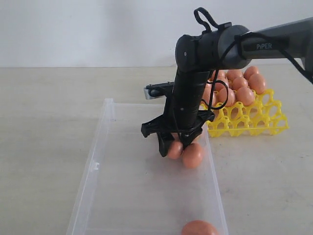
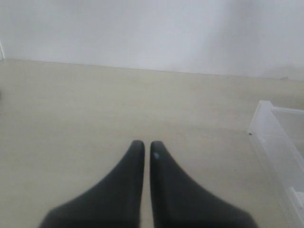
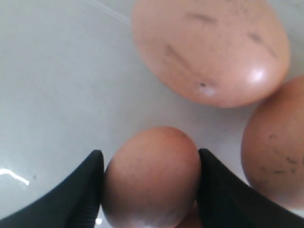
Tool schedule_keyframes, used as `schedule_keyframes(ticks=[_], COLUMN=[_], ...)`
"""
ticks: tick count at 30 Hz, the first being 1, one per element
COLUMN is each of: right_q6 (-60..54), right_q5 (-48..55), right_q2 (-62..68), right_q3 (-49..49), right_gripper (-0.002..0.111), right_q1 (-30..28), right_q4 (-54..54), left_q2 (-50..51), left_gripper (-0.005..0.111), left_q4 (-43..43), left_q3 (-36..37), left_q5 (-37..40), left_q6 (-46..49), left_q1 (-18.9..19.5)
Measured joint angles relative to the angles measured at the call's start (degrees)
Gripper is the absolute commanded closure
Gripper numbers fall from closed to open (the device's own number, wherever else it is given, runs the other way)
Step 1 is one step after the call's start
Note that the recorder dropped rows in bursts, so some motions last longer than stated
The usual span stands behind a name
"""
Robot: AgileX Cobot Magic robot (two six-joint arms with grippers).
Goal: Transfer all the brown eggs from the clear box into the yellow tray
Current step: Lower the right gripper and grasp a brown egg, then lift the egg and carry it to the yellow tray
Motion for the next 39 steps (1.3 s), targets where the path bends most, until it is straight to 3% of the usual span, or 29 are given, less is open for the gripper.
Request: schedule_keyframes(ticks=[7, 15, 23, 27, 34, 37, 39], right_q6=[0.0, -2.4, 4.5, 23.8, 80.1, 103.0, 115.1], right_q5=[-4.0, -21.9, -29.0, -30.8, -29.9, -32.0, -39.0], right_q2=[-2.0, -14.7, -25.1, -27.4, -32.3, -34.0, -34.4], right_q3=[0.0, 0.1, 0.1, 3.1, 18.0, 23.0, 24.9], right_gripper=[0.108, 0.108, 0.108, 0.108, 0.108, 0.108, 0.108], right_q1=[0.0, 0.0, -0.8, -4.4, -13.8, -20.0, -25.3], right_q4=[-0.5, -2.5, -15.8, -32.2, -72.7, -81.9, -85.7], left_q2=[0.0, 0.0, 0.0, 0.0, 0.0, 0.0, 0.0], left_gripper=[0.103, 0.103, 0.103, 0.103, 0.103, 0.103, 0.103], left_q4=[0.0, 0.0, 0.0, 0.0, 0.0, 0.0, 0.0], left_q3=[0.0, 0.0, 0.0, 0.0, 0.0, 0.0, 0.0], left_q5=[0.0, 0.0, 0.0, 0.0, 0.0, 0.0, 0.0], left_q6=[0.0, 0.0, 0.0, 0.0, 0.0, 0.0, 0.0], left_q1=[0.0, 0.0, 0.0, 0.0, 0.0, 0.0, 0.0])
